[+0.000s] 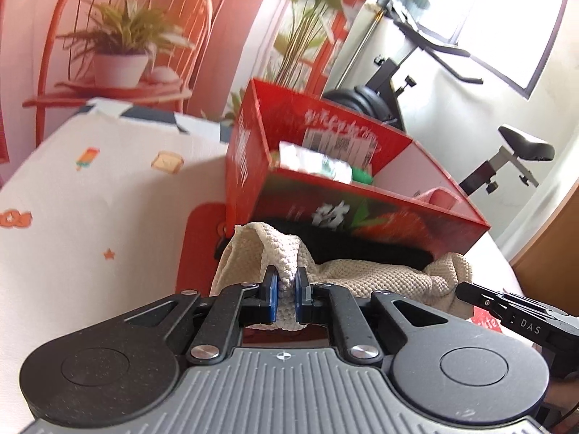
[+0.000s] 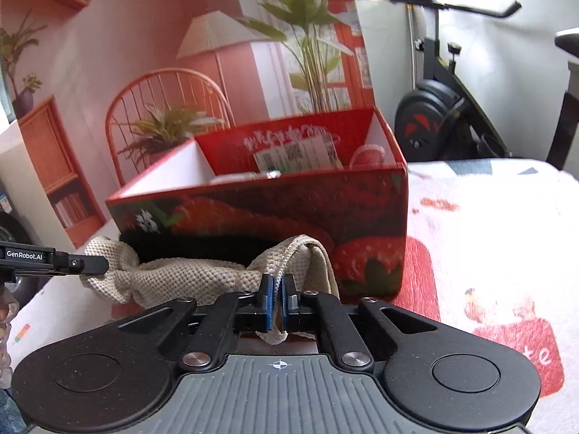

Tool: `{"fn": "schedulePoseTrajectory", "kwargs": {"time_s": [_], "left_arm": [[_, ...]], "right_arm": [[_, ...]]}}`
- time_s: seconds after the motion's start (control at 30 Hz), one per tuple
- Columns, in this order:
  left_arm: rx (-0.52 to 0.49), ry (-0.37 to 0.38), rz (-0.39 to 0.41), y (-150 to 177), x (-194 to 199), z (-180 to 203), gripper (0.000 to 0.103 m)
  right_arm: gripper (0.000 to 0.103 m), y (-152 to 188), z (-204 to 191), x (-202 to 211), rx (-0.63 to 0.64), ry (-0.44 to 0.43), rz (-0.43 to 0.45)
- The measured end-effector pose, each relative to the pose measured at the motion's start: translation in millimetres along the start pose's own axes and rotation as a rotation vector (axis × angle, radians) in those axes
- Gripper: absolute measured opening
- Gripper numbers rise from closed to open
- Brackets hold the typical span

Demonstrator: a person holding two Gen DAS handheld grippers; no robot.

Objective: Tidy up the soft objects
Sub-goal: 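Lift the beige cloth with the left gripper over the box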

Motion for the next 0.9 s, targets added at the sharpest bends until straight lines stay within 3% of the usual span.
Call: {"fn": "schedulePoseTrajectory", "kwargs": {"time_s": [0.3,0.43,0.53,0.67,0.9], "left_arm": [[-0.085,0.037,0.181,-45.6,42.5,22.2,0.01],[-0.119,0.043,0.231,-72.8,48.3,34.2,0.01],[-0.133,0.04,0.243,-92.5,39.3,40.4,0.01],[-0.146,0.041,0.197,-106.4,12.3,44.6,0.01],[-0.175,0.08,0.001,-99.9,-48.3,42.9,0.01]], "right_arm": [[0.004,-41.8,-17.3,25.5,0.08,-0.015,0.114],[0.004,-71.5,-16.5,29.5,0.078,-0.026,0.143],[0.004,-96.8,-14.8,25.5,0.114,0.013,0.154],[0.004,-124.6,-7.8,11.7,0.12,0.047,0.142],[0.004,-127.3,6.4,-25.0,0.157,0.1,0.018]]}}
Point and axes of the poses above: each gripper's, at about its wrist camera, not at the fingertips, and x roughly against the way its jaws point, z to its right, y to its underside, the point moved 10 cm from there along -x, roughly the way its jaws point, and after that the axes turned 9 degrees about -x, right-handed, at the moved point
